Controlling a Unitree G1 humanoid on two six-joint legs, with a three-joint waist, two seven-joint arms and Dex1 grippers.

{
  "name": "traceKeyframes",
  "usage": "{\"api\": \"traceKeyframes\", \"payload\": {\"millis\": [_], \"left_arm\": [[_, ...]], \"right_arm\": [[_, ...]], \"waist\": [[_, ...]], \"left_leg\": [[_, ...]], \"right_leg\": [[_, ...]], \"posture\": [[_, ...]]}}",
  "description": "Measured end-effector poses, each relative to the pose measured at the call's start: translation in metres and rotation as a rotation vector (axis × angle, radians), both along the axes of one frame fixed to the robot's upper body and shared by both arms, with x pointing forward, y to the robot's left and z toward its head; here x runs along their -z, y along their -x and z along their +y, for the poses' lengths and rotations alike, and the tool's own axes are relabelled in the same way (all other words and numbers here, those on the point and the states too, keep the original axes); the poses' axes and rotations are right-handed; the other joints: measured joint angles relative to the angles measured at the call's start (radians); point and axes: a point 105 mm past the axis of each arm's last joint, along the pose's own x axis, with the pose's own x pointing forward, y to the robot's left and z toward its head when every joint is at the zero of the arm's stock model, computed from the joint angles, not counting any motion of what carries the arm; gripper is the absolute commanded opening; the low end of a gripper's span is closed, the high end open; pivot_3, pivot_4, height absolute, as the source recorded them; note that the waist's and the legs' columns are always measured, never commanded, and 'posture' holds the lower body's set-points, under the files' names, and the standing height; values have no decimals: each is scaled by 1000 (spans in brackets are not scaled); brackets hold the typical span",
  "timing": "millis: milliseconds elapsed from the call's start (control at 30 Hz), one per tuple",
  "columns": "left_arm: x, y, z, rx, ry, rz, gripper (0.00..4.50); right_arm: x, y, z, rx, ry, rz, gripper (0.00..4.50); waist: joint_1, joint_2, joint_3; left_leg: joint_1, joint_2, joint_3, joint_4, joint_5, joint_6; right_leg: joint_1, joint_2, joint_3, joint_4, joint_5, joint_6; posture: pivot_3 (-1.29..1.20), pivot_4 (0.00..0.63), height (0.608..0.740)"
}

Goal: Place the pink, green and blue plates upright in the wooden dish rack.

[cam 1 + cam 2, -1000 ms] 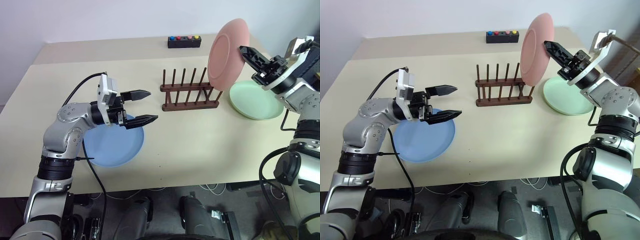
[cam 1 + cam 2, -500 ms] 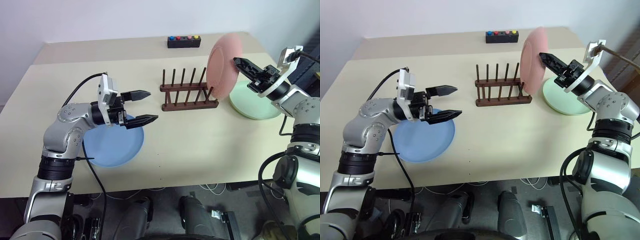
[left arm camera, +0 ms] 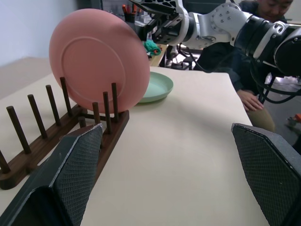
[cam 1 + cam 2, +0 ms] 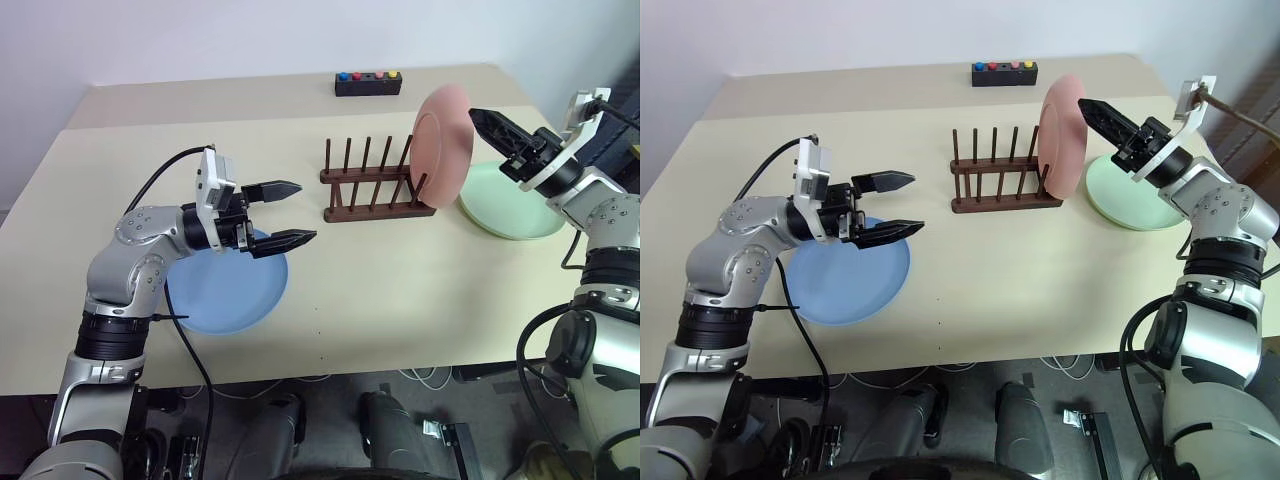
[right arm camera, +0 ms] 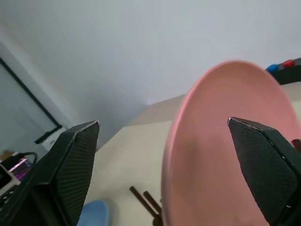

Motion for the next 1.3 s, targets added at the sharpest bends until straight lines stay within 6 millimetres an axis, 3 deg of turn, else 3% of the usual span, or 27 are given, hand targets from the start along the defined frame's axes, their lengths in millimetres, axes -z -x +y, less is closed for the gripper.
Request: {"api": "traceKeyframes", "payload": {"millis": [400,500,767,833,1033,1200,1300], "left_arm": [[0,0,-2,9,1,1,4500],[-1,1,-3,18,1,-1,4500],[-2,1,-3,28,-5,-4,4500],[-3,0,-4,32,-5,-6,4500],[-5,-1,-6,51,-1,-12,4500],[-3,-1,-5,60,-3,-3,4500],[-3,0,-5,65,-7,-2,4500]], "right_arm": [[-23,-8,-34,332,136,-209,4461],[-21,-5,-40,367,164,-221,4461],[64,24,-64,343,648,-53,4461],[75,32,-71,336,762,-36,4461],[81,34,-72,338,869,-57,4461],[122,35,-78,292,1086,30,4461],[130,32,-84,305,1101,78,4461]], "waist": [[0,0,0],[0,0,0],[-2,1,0],[-4,1,0],[0,1,0],[2,1,0],[2,1,0]], "left_leg": [[0,0,0,0,0,0],[0,0,0,0,0,0],[0,0,1,0,0,0],[0,0,1,0,0,0],[0,0,2,0,0,0],[0,0,2,1,1,-1],[0,0,2,1,3,-5]], "right_leg": [[0,0,0,0,0,0],[0,0,0,0,0,0],[0,0,1,1,0,0],[0,1,1,1,0,0],[0,1,1,1,0,0],[0,0,1,0,0,0],[0,0,1,0,0,0]], "posture": [[0,150,740],[0,150,740],[0,150,740],[0,150,740],[0,150,740],[0,150,740],[0,150,740]]}}
